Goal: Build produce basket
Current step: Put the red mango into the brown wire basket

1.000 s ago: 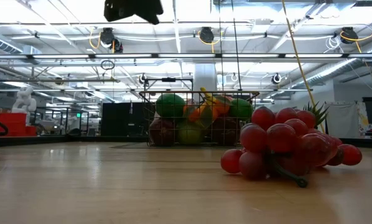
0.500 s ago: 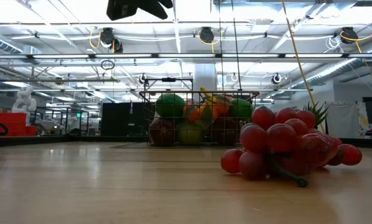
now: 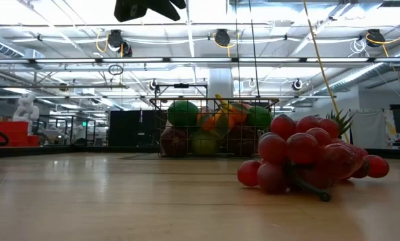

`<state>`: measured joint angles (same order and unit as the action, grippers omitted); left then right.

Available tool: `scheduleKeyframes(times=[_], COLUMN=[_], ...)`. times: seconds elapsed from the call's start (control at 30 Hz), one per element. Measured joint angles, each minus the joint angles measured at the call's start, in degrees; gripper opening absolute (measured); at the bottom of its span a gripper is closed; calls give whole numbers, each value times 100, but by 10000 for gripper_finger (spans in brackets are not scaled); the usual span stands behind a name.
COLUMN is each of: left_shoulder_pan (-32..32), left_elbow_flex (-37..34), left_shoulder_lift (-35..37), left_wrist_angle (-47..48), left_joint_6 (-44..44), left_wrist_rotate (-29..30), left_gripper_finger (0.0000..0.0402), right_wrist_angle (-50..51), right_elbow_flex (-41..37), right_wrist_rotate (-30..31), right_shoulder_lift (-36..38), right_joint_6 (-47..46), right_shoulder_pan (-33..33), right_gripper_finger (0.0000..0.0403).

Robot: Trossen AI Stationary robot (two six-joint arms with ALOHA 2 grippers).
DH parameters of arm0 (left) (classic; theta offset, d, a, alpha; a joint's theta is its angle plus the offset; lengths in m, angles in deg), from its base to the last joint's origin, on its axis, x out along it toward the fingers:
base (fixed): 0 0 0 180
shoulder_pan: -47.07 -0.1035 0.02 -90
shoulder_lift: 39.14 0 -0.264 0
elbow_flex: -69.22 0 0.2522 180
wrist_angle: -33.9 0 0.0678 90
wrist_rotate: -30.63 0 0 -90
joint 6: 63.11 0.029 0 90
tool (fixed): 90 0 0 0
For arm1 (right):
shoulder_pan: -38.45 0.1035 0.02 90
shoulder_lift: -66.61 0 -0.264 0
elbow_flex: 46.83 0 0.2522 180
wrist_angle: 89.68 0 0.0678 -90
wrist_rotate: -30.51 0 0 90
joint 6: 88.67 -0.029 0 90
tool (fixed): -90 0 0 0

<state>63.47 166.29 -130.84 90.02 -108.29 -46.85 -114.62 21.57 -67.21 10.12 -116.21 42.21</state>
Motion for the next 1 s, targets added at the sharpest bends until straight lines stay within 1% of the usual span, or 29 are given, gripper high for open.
scheduleKeyframes(times=[0.17,0.27,0.5,0.83,0.9,1.0], left_shoulder_pan=[0,-6,-88,-133,-133,-133], left_elbow_flex=[0,0,0,0,0,0], left_shoulder_lift=[0,0,0,0,0,0], left_wrist_angle=[1,3,6,4,1,-1], left_joint_6=[-1,-1,-111,-692,-841,-1078], left_wrist_rotate=[3,11,13,13,11,7], left_gripper_finger=[90,90,90,90,90,90], right_wrist_angle=[44,47,105,232,229,232], right_elbow_flex=[0,0,0,0,0,0], right_wrist_rotate=[281,571,1881,4264,4491,4535], right_shoulder_lift=[0,2,4,4,4,4], right_joint_6=[1339,2088,3920,5298,5543,5853], right_shoulder_pan=[1,1,1,12,11,-16], right_gripper_finger=[286,286,286,286,286,286])
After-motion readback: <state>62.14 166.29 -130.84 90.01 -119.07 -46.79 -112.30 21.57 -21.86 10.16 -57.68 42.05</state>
